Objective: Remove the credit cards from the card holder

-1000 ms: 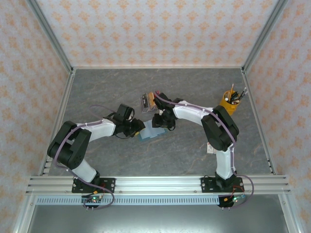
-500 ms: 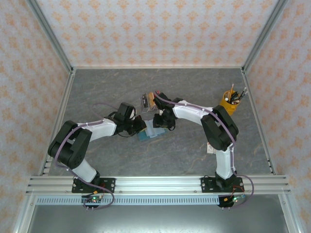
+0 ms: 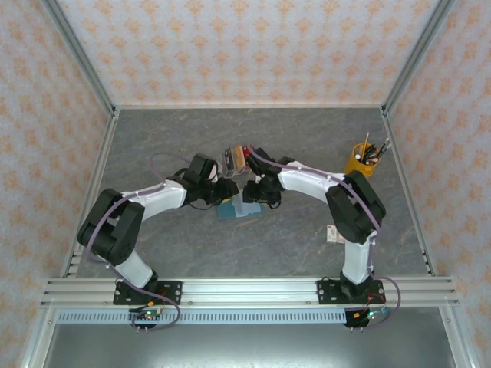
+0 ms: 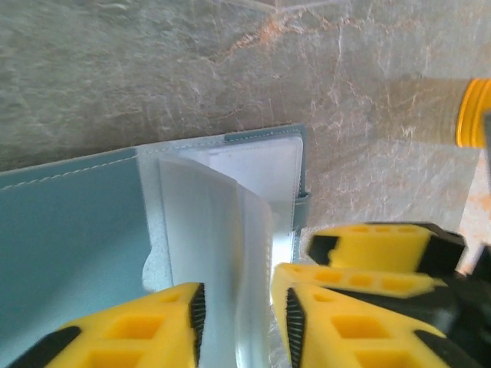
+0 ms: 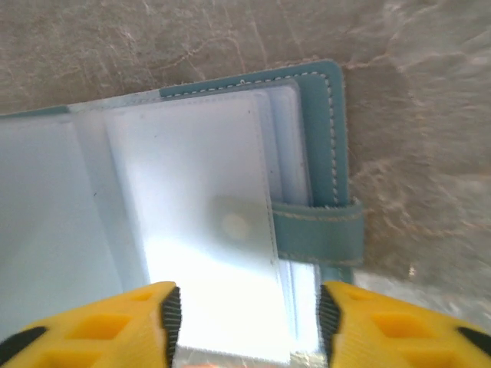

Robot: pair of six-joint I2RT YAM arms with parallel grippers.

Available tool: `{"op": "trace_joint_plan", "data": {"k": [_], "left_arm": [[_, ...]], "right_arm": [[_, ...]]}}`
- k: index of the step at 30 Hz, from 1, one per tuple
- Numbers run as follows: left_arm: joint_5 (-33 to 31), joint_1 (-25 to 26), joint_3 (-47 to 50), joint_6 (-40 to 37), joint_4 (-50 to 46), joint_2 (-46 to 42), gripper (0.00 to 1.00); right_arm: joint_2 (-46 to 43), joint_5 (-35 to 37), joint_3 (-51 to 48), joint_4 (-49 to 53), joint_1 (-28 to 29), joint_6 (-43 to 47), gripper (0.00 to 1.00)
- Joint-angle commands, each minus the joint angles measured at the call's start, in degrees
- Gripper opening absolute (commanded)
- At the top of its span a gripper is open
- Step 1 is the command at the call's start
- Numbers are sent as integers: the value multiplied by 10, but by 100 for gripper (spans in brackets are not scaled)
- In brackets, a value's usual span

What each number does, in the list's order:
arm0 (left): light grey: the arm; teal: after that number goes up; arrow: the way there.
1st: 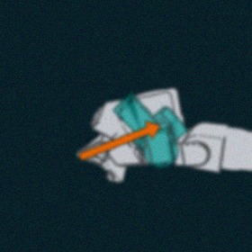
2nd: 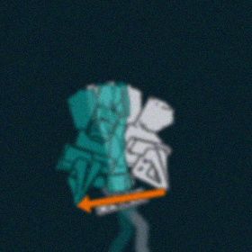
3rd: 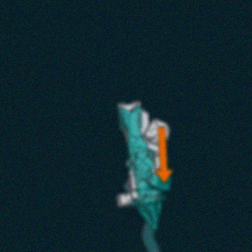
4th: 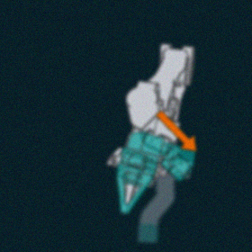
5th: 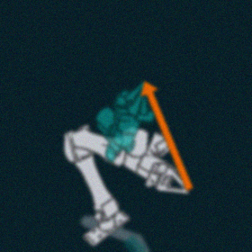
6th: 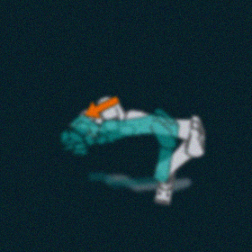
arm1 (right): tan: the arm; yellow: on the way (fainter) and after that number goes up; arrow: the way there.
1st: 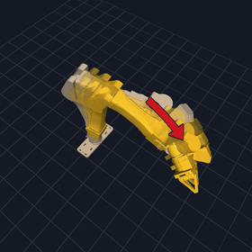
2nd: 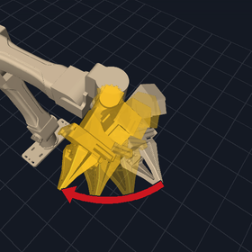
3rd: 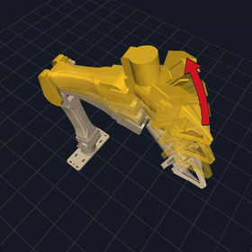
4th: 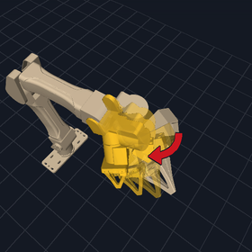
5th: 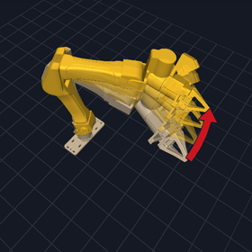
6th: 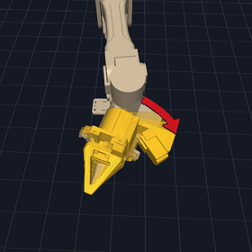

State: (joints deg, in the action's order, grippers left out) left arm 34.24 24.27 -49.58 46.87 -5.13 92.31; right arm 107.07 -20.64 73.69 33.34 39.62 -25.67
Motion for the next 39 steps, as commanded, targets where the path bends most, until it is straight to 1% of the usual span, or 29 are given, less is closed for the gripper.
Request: {"op": "trace_joint_plan", "data": {"k": [1, 5, 7, 9, 11, 12, 15, 17, 20, 23, 24, 25, 26, 29, 31, 33, 35, 39], "left_arm": [[-68, -9, -27, -35, -104, -63, 45], [-153, -32, -31, -59, -198, -133, 67], [-192, -49, -33, -71, -240, -172, 77], [-231, -69, -36, -83, -279, -208, 83], [-289, -86, -45, -97, -317, -245, 89], [-317, -90, -49, -106, -327, -260, 91], [-425, -94, -54, -128, -349, -302, 96], [-485, -96, -49, -135, -342, -325, 100], [-551, -98, -24, -141, -305, -353, 100], [-593, -100, 7, -158, -261, -378, 100], [-607, -100, 15, -159, -250, -383, 100], [-626, -100, 24, -177, -239, -387, 100], [-646, -100, 35, -181, -230, -389, 100], [-691, -103, 58, -195, -214, -385, 100], [-719, -105, 79, -199, -198, -385, 100], [-742, -105, 121, -225, -144, -392, 100], [-772, -107, 159, -236, -97, -401, 100], [-777, -127, 205, -265, -41, -402, 100]], "right_arm": [[-81, 61, -16, -16, -1, -19, 61], [-153, 135, -42, -25, -1, -18, 76], [-188, 182, -50, -25, -2, -10, 81], [-223, 238, -56, -24, -2, 2, 86], [-263, 306, -70, -33, -3, 17, 95], [-279, 333, -80, -43, -5, 20, 99], [-333, 381, -120, -86, -23, 33, 100], [-363, 417, -147, -111, -35, 45, 100], [-388, 472, -183, -149, -51, 71, 100], [-390, 535, -210, -175, -63, 115, 100], [-390, 543, -219, -187, -68, 136, 100], [-390, 545, -235, -213, -73, 165, 100], [-409, 540, -258, -248, -78, 195, 100], [-427, 512, -311, -325, -99, 242, 100], [-436, 506, -339, -359, -115, 258, 100], [-442, 510, -369, -400, -131, 279, 100], [-441, 512, -395, -432, -154, 292, 100], [-429, 523, -421, -451, -204, 276, 100]]}}
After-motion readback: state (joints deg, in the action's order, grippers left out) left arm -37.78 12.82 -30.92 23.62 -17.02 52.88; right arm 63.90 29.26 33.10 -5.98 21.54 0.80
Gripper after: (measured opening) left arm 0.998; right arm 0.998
